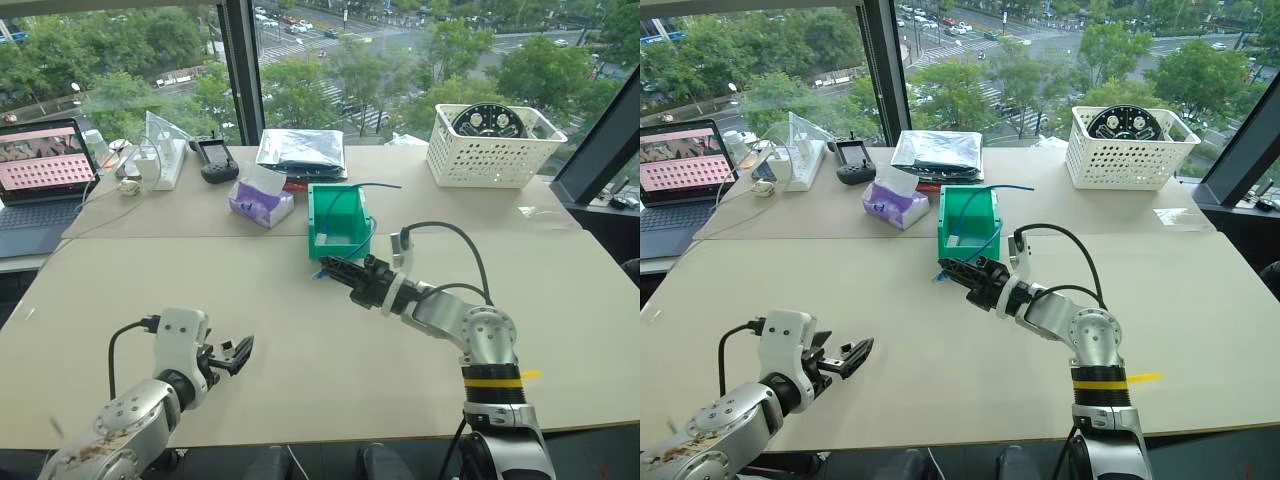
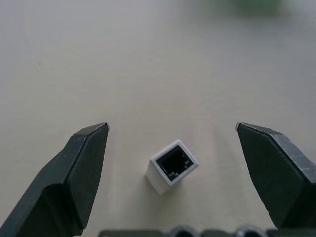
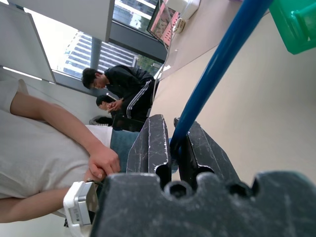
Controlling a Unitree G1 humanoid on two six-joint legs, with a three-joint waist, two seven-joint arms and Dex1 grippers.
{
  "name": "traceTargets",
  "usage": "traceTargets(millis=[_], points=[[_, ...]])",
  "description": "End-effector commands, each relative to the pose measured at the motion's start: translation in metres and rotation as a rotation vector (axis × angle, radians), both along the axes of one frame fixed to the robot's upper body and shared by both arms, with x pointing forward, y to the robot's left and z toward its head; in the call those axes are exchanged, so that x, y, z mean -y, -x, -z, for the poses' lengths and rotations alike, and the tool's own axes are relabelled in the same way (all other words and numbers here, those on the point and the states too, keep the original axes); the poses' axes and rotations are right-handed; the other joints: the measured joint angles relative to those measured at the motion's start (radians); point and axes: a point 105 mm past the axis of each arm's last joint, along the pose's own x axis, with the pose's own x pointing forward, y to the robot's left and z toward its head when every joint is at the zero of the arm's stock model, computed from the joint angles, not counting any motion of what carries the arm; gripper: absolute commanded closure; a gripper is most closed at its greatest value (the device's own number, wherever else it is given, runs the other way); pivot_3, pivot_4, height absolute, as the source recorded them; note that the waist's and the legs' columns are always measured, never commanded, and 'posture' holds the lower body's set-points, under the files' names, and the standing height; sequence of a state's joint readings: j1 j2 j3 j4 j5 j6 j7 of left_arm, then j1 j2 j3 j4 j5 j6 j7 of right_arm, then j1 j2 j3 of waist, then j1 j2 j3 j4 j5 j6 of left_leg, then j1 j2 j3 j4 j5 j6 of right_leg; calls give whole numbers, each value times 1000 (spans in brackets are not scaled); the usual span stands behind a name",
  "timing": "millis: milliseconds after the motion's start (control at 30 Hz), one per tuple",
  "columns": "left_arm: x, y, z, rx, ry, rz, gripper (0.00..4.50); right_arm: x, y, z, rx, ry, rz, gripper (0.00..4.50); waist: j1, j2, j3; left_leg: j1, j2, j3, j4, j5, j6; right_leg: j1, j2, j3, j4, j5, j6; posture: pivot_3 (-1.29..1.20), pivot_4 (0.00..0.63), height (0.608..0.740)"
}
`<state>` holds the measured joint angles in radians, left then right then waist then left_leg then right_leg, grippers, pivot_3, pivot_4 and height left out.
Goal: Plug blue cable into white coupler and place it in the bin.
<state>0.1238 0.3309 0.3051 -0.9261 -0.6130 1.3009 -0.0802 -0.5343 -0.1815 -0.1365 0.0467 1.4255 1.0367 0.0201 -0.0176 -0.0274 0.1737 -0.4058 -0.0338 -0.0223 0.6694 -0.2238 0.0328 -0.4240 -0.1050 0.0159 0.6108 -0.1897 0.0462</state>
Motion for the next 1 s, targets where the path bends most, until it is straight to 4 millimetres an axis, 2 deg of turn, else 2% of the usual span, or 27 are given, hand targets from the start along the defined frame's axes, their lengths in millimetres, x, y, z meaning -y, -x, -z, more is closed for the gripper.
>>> traceTargets(millis=[33,100,433,467,500,633,767,800,867,933,1000], points=[[-8,-3,11,-102,-79,-21,64,2,0,-13,58,-17,3,4500,0,0,0,0,0,0,0,0,0,0,0,0,1,0,0,0,150,728],[-13,-8,16,-142,-122,-39,64,0,1,-13,63,-13,-5,4500,0,0,0,1,0,0,0,0,-1,1,2,0,1,0,0,0,150,728],[-1,-14,24,-227,-102,-48,64,-1,-1,-16,79,-2,-17,4500,4,2,-1,3,1,-1,0,1,-1,2,3,0,0,0,0,0,150,728],[-1,-15,24,-228,-102,-46,576,-1,0,-16,79,-2,-16,4500,4,3,-2,3,1,-1,0,1,-1,2,3,0,0,0,0,0,150,728],[-2,-15,24,-227,-109,-42,712,-1,0,-16,79,-3,-13,4500,4,3,-2,3,1,-1,0,1,-1,2,3,0,0,0,0,0,150,728],[-3,-20,18,-206,-156,-23,2065,1,0,-15,79,-5,3,4500,5,3,-2,3,1,-1,0,1,-2,2,3,0,0,0,0,0,150,728],[5,-29,10,-170,-148,18,3439,4,0,-16,87,-6,18,4500,6,3,-2,2,1,-1,0,1,-2,2,2,0,0,0,0,0,150,728],[10,-33,4,-137,-137,56,3616,4,-1,-17,90,-7,23,4500,6,3,-2,2,1,-1,0,1,-2,2,2,0,0,0,0,0,150,728],[16,-42,-8,-50,-141,149,3613,5,-2,-18,96,-9,33,4500,5,3,-2,1,1,-1,0,1,-2,1,2,0,0,0,0,0,150,728],[14,-58,-24,60,-188,261,3613,7,-2,-20,102,-9,51,4500,4,3,-2,0,1,-1,0,1,-2,0,3,0,0,0,-1,0,150,728],[20,-61,-34,122,-205,516,3613,10,-1,-20,108,-12,75,4500,4,3,-2,0,2,-1,-1,1,-2,-2,4,0,0,0,-3,0,150,728]])
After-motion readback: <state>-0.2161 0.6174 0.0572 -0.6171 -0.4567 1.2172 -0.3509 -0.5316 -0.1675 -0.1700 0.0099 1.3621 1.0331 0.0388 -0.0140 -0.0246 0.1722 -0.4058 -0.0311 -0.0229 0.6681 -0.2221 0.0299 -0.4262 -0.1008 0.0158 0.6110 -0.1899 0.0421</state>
